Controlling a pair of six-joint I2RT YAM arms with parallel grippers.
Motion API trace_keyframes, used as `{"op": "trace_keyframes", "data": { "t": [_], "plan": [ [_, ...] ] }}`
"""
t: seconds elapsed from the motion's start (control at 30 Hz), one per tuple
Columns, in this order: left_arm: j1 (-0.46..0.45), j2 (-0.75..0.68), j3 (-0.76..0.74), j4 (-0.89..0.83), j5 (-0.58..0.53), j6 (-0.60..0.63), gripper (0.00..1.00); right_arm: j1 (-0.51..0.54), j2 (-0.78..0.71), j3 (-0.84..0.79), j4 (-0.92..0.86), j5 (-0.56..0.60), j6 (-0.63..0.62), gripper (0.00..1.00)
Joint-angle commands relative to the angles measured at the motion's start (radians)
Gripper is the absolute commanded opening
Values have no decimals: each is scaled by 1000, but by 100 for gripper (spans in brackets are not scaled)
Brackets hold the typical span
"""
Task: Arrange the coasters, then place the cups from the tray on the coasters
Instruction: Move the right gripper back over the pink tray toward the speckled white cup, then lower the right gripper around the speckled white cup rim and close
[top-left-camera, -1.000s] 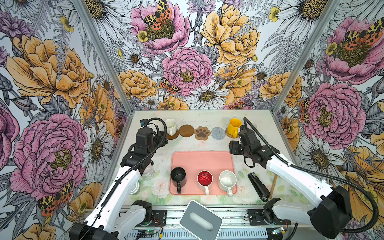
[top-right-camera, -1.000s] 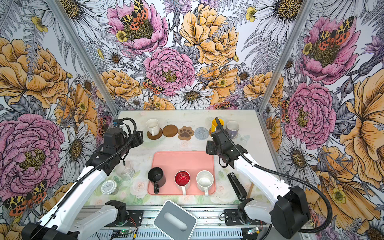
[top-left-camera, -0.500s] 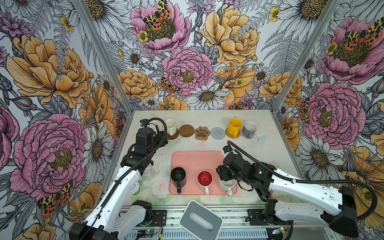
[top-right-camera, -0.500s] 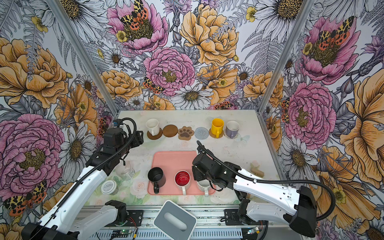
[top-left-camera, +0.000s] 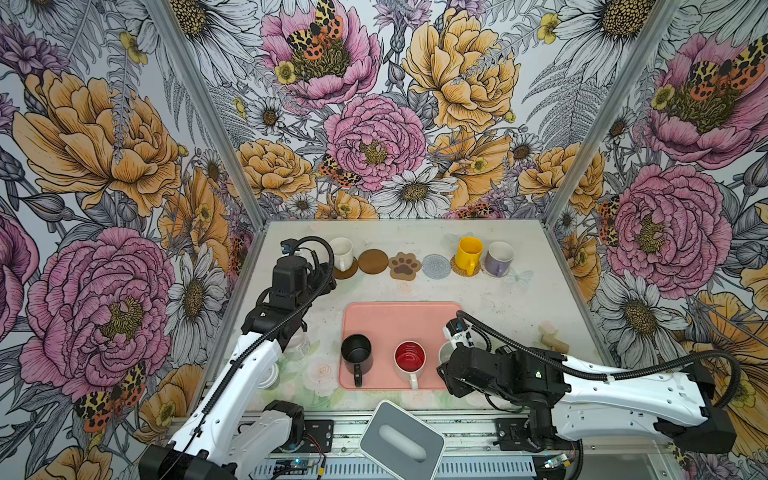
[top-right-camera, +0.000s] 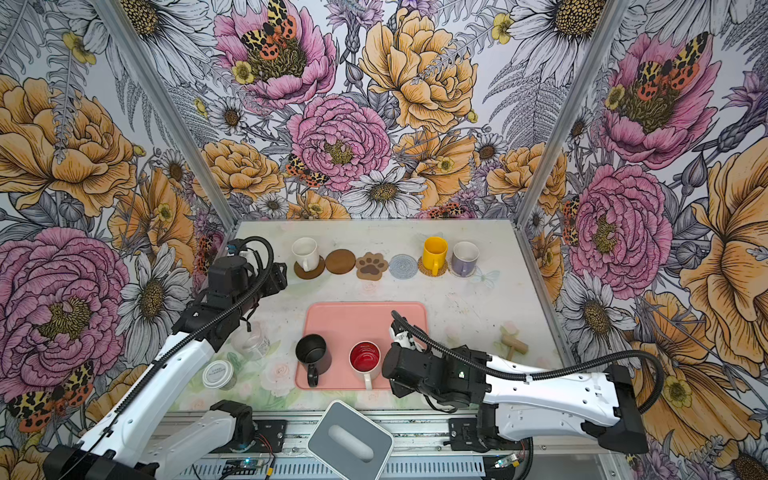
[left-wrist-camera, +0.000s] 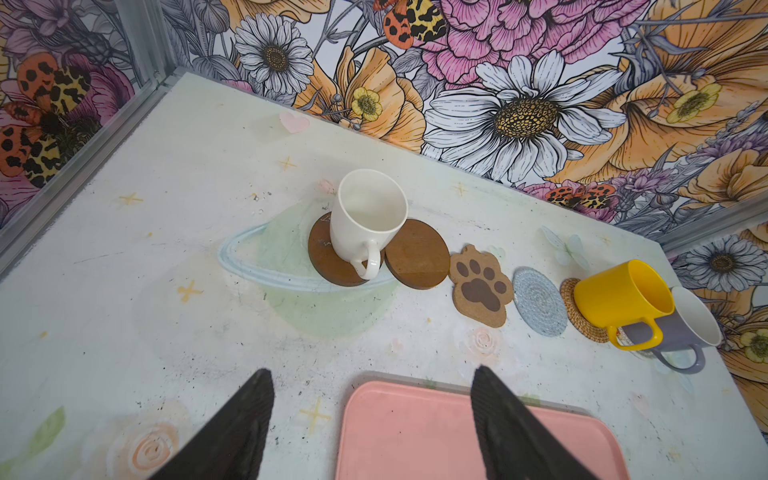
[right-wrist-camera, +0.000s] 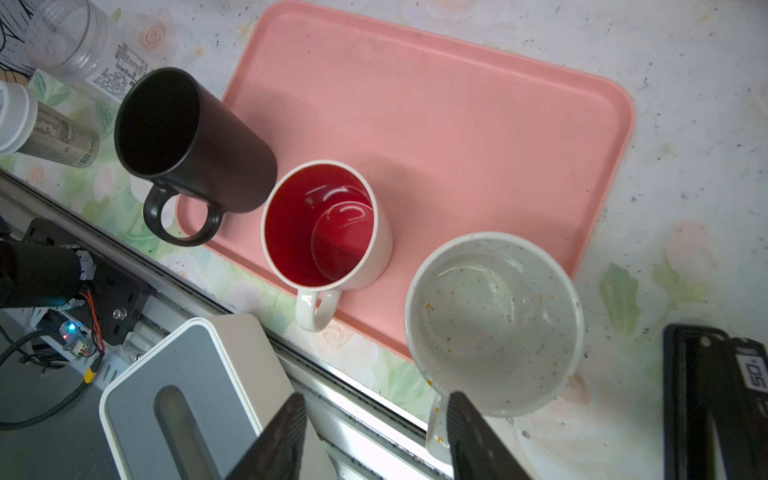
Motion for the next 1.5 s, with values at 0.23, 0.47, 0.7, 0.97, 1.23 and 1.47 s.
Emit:
{"op": "trace_keyframes", "data": {
  "t": [0.23,0.47,0.7,0.97,1.23,1.47],
  "plan": [
    [5,-20,-12,6,18,-5,77,82,-27,-28,-188,38,251,53],
    [4,-20,-12,6,19,-5,77,83,-57,-90,-187,26,333,52],
    [0,-21,-12,7,19,-7,77,84,-48,-100,-179,52,358,52],
    [-4,-18,-13,6,15,-6,76,79,-21,-124,-106,45,347,53],
    [-5,-6,-9,7,17,-6,76,47,0,-158,-40,21,344,55],
    [-6,-3,-8,8,18,-5,76,-23,8,-199,8,-25,320,55]
  ]
}}
